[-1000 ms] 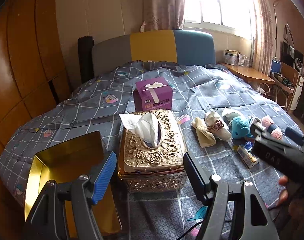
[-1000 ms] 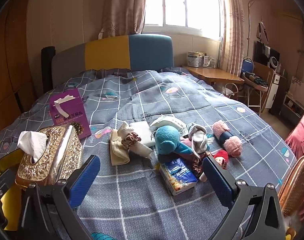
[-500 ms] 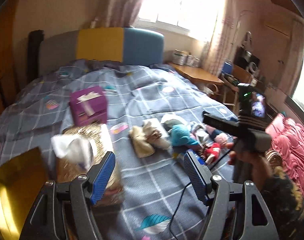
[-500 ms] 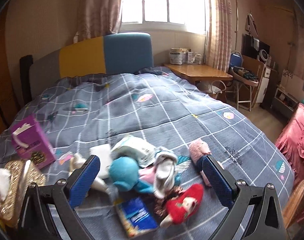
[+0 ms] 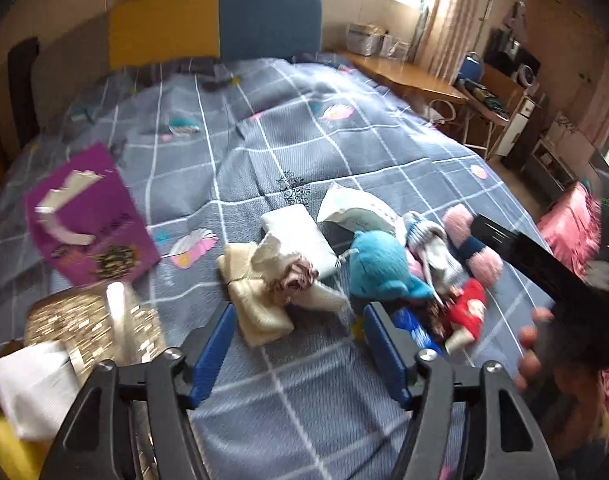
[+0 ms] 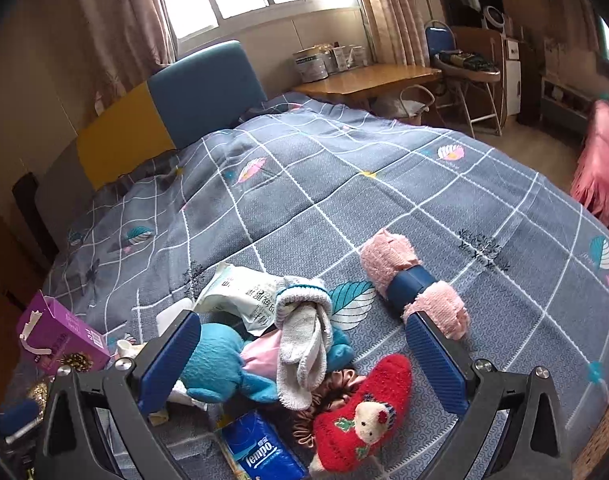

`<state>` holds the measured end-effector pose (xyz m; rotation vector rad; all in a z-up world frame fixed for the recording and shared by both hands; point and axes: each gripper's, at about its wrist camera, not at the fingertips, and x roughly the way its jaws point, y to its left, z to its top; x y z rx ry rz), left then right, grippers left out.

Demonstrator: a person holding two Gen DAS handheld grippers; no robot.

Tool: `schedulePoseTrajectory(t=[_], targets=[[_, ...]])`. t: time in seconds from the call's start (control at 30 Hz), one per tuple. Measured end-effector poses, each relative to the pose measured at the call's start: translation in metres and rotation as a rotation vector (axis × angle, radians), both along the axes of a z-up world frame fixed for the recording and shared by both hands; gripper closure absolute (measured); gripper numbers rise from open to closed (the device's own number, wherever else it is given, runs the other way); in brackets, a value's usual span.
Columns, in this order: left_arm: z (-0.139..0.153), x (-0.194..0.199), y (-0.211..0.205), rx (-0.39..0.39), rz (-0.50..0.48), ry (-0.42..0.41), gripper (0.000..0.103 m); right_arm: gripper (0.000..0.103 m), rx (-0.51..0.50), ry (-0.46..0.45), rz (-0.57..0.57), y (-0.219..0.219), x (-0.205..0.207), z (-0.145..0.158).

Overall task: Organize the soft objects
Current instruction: 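Reach the left tool to the white cloth with brown scrunchie and grasp it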

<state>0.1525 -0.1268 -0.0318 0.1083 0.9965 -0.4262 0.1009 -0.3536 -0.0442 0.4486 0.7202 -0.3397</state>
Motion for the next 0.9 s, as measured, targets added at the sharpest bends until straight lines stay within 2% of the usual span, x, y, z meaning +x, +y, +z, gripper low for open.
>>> schedulePoseTrajectory(t=[0.1,0.3,0.33,0.37,0.43,0.47,0.6,0.7,0.8,0.9], targets=[[-0.015,0.021,-0.011,-0.006,0.037,0.013,0.039,0.0,0.025,-0.007,0.013,0.0,0.0,0.0],[-0.051,0.057,-0.028,0.065,0.077,0.049,0.039,0.0,0.063,-0.016,0.03,-0.001,0.0,-0.001],[-0.058,0.061,-0.029,0.078,0.082,0.06,0.042,0.0,0.064,-0.017,0.035,0.0,0.001,-0.001],[-0.063,0.064,-0.029,0.083,0.087,0.067,0.057,0.0,0.062,-0.015,0.039,0.0,0.002,-0.001],[-0.065,0.064,-0.027,0.06,0.086,0.061,0.067,0.0,0.056,-0.011,0.046,0.002,0.003,-0.002],[-0.062,0.061,-0.027,0.041,0.075,0.048,0.072,0.0,0.052,-0.011,0.05,0.002,0.004,-0.002],[-0.037,0.051,-0.018,-0.047,0.068,0.011,0.073,0.0,0.023,-0.02,0.062,0.007,0.004,0.001],[-0.011,0.042,-0.013,-0.058,0.052,-0.04,0.073,0.001,0.03,-0.016,0.092,0.011,0.005,0.0],[0.014,0.038,-0.004,-0.075,0.043,-0.076,0.073,0.005,0.042,0.006,0.144,0.019,0.009,-0.004],[0.034,0.041,0.01,-0.086,0.052,-0.103,0.073,0.014,0.051,0.042,0.246,0.035,0.017,-0.01]])
